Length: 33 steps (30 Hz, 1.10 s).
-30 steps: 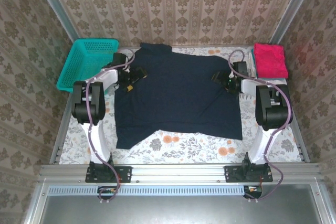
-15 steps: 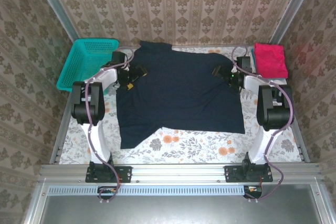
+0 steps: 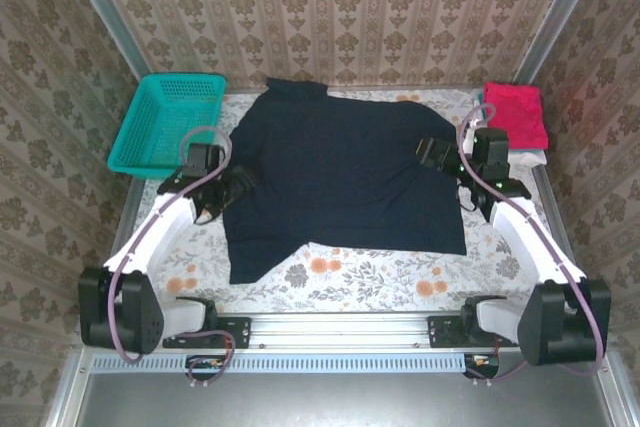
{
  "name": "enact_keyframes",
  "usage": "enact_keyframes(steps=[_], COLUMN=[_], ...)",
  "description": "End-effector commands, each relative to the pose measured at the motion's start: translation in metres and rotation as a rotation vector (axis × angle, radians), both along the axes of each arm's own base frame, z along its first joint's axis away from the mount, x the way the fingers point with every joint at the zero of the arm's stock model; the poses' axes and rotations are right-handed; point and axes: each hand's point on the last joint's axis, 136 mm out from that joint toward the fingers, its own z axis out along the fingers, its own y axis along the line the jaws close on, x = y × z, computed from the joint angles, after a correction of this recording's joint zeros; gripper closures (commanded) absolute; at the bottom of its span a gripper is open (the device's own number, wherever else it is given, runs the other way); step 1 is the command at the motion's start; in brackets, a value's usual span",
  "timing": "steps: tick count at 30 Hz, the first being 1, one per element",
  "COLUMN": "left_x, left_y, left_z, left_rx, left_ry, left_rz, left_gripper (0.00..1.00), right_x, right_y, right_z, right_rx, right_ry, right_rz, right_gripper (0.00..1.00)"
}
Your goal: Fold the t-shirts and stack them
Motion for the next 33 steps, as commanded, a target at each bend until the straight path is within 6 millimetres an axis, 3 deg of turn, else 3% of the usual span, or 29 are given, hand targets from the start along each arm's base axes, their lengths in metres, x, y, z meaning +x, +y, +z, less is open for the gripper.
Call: enact_keyframes(steps=[1,6,13,21,26,31,33], left_x=[-0.043,-0.06,-0.064,-0.078,-0.076,-0.075,-0.075], left_y=[0.016,0.02,0.031,0.029,0.019,0.017,0.018], left_z=[-0.023,-0.05,-0.066,-0.079,-0.086,-0.089,-0.089], left_rx=[-0.017,-0.112,-0.113,-0.124,-0.179,-0.196,-0.191], left_ry=[0.119,0.189,0.244,0.305,0.324,0.329,0.325], left_rz=[0.118,0.16,0.185,0.193,0.186,0.191,0.191], left_gripper=[0.28,0.42,0.53,0.52,0.54,0.58,0.65], right_x=[-0.027,-0.038,-0.032,-0.03,-0.029,-0.029,-0.03], right_y=[0.007,0.015,0.021,0.019,0.02,0.018,0.018], right_z=[-0.021,-0.039,-0.039,-0.037,-0.041,-0.041,-0.041], right_rx=[-0.058,-0.032,-0.018,-0.025,-0.021,-0.023,-0.021], right_ry=[0.075,0.108,0.113,0.114,0.128,0.129,0.131], right_rz=[0.039,0.048,0.052,0.038,0.038,0.028,0.023], right_gripper=[0.01,0.01,0.01,0.01,0.01,0.01,0.01])
